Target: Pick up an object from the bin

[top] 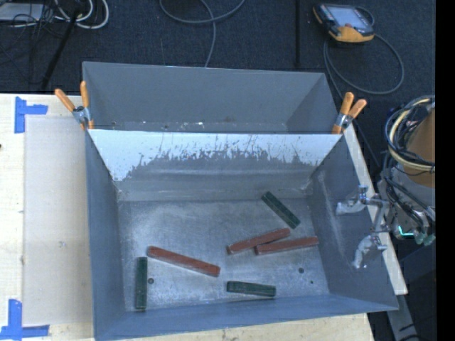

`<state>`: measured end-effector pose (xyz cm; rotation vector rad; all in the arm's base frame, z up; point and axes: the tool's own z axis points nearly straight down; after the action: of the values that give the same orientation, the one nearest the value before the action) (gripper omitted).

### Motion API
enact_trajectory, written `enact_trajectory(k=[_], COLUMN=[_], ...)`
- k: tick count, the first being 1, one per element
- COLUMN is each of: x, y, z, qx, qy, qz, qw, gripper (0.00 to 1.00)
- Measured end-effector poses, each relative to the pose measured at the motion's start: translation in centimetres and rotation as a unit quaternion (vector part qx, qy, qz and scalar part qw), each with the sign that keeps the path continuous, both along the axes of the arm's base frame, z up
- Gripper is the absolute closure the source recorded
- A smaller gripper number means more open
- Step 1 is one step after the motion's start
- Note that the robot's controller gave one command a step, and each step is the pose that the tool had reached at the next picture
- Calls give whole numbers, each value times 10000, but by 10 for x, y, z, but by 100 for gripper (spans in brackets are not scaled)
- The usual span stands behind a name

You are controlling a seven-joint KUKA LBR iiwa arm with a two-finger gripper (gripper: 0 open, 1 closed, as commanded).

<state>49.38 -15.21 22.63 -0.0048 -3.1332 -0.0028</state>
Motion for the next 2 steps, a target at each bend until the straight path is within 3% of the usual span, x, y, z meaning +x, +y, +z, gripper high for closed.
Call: enact_trajectory(k=[1,2], x=[2,25], y=[1,29], z=[4,-66], qx=[-8,-14], qy=[-36,-63], qz=[20,398], qw=[10000,9992], gripper=[0,0])
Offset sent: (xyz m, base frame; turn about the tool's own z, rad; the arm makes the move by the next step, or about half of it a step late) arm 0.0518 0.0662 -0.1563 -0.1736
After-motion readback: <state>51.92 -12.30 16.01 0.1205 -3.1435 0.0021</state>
